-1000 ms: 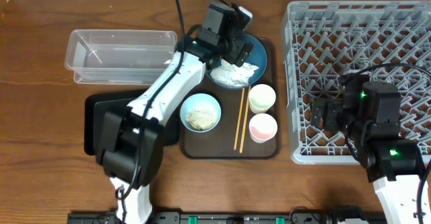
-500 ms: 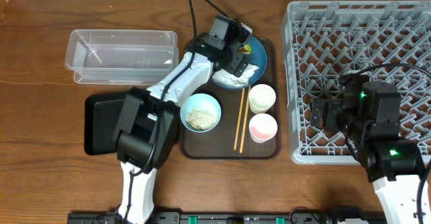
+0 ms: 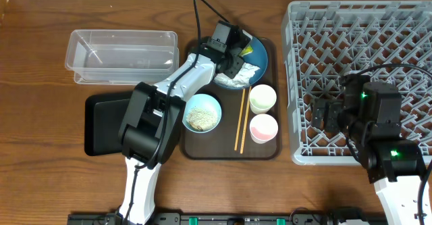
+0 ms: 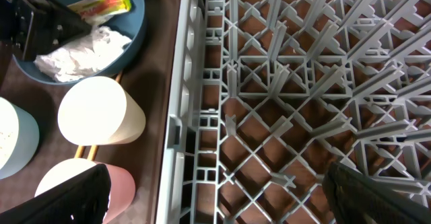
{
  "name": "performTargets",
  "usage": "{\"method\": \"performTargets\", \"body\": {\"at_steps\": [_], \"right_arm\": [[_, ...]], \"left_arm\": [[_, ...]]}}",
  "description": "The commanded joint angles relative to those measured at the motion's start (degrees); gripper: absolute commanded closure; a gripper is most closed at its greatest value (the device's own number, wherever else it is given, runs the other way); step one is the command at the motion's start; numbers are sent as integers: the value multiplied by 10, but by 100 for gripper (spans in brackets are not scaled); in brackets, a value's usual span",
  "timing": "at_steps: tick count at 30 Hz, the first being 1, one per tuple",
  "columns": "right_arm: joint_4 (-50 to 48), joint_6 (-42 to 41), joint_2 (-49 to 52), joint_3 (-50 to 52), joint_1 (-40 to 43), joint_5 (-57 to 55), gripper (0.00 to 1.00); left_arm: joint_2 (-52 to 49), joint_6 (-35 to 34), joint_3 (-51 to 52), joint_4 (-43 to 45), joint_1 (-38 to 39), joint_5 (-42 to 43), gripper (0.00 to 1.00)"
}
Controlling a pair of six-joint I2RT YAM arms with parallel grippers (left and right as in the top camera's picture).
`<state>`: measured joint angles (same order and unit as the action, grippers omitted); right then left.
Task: Sort waste into correct bins and load items into the dishwasher rack
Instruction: 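Reach the left gripper to the blue plate and grasp the yellow wrapper and paper, then lift the wrapper and paper with the left gripper into the clear bin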
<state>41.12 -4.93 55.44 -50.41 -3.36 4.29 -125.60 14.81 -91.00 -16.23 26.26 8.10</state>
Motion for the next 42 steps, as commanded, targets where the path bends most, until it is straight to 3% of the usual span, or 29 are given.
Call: {"method": "performTargets", "body": {"at_steps": [1,13,14,15,16,18,20,23,32,42], "right_arm": [[1,8,-3,-13,7,2,1],[3,7,-3,-13,7,2,1],[3,8,-3,-13,7,2,1],[3,8,-3,-13,7,2,1],[3,8,-3,-13,7,2,1],[3,8,-3,-13,7,2,1],[3,8,-3,-13,7,2,1],[3,8,-3,-13,7,2,1],[2,8,-3,-13,7,2,1],[0,8,-3,-13,7,2,1]], "left_arm": [[0,2,-3,0,-2,-2,85],[70,-31,-3,-39,-2,-30,93],[73,-31,-3,-40,-2,-30,83],[74,-31,-3,-40,-2,-30,60],[74,-31,-3,-41,-2,-30,54],[72,-31,-1,-43,-1,-29,53],[68,-31,0,-42,1,-27,42],[58,-31,0,-36,2,-27,37],[25,-27,1,-11,2,-27,36],[3,48,2,7,5,-28,35]]}}
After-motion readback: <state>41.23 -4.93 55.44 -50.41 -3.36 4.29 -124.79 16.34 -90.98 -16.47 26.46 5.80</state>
